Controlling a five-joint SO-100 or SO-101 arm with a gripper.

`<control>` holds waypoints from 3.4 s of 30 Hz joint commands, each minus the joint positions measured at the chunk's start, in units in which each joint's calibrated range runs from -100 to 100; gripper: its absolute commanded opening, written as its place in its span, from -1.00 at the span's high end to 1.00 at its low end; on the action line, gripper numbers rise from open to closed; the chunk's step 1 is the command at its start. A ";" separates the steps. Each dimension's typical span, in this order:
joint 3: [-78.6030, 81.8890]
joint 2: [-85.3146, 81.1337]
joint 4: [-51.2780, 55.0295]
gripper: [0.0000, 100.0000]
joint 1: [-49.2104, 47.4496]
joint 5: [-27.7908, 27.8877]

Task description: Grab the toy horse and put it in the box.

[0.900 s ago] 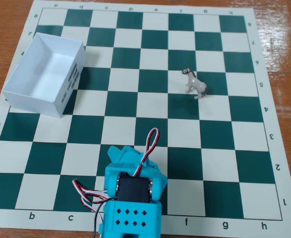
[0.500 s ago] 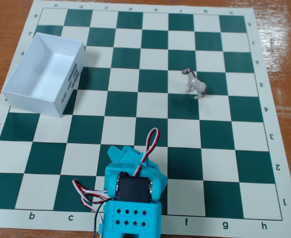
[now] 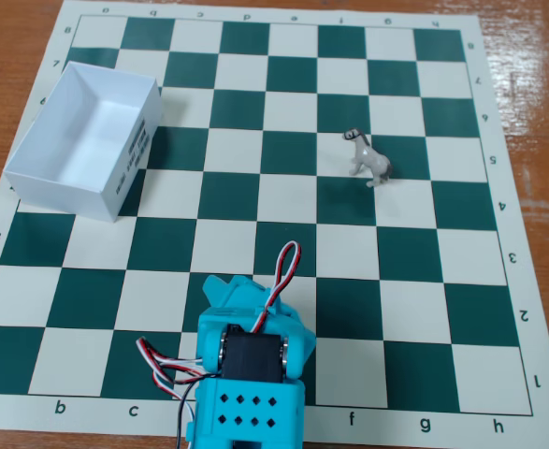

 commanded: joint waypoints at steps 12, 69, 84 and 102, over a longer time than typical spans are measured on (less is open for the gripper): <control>-1.37 4.55 -8.22 0.27 2.86 -4.66; -108.42 114.81 1.67 0.08 12.79 -38.12; -121.53 129.68 3.25 0.09 13.36 -38.65; -128.54 137.20 4.32 0.22 13.29 -39.19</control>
